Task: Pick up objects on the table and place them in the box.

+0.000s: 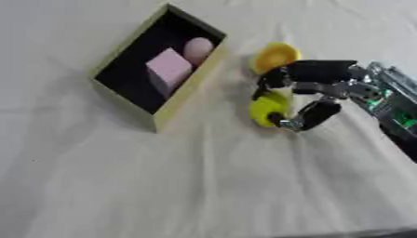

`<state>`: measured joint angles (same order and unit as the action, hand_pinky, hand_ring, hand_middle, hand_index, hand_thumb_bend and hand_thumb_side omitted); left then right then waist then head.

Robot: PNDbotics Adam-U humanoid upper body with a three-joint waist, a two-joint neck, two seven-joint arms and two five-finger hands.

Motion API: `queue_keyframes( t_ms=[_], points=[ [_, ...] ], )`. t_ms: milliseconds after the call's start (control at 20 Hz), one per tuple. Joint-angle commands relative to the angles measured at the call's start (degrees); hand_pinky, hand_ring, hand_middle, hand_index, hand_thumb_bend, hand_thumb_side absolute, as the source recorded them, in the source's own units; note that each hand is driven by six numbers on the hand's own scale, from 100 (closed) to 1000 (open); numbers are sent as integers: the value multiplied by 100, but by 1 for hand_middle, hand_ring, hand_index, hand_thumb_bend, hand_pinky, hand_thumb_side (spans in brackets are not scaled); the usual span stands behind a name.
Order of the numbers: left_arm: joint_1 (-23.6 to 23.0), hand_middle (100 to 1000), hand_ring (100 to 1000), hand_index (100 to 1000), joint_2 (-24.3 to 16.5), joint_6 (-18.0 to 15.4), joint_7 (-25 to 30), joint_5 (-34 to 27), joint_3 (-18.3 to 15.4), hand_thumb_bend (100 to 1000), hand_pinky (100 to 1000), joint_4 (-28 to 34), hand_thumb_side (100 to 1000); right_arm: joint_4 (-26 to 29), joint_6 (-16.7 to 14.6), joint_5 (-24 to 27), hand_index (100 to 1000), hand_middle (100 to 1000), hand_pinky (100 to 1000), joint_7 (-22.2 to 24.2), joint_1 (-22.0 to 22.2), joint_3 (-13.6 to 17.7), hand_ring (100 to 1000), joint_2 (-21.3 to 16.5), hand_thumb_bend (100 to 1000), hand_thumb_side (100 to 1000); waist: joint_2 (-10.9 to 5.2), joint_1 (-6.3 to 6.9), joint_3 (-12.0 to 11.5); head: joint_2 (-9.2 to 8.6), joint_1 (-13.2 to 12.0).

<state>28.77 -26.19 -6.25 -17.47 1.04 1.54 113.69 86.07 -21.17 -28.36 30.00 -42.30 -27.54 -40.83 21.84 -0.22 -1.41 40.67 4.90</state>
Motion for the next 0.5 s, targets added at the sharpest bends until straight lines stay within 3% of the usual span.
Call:
queue_keyframes(
  t_ms=[50,400,500],
  points=[
    [39,727,761,894,-73,-2,23,-18,-25,168,743,91,565,-35,19,40,767,599,852,-54,-20,27,859,-88,100,342,-99,9,8,-94,-4],
    [42,725,761,893,-62,2,30,-23,-17,163,742,91,566,-72,-32,-65,734,570,830,-307,-2,-21,830,-78,100,220,-98,12,10,-101,5],
    [41,724,760,893,-59,4,36,-26,-13,161,742,91,568,-78,-44,-126,722,561,824,-391,1,-43,823,-74,100,113,-98,13,7,-99,7]
  ],
)
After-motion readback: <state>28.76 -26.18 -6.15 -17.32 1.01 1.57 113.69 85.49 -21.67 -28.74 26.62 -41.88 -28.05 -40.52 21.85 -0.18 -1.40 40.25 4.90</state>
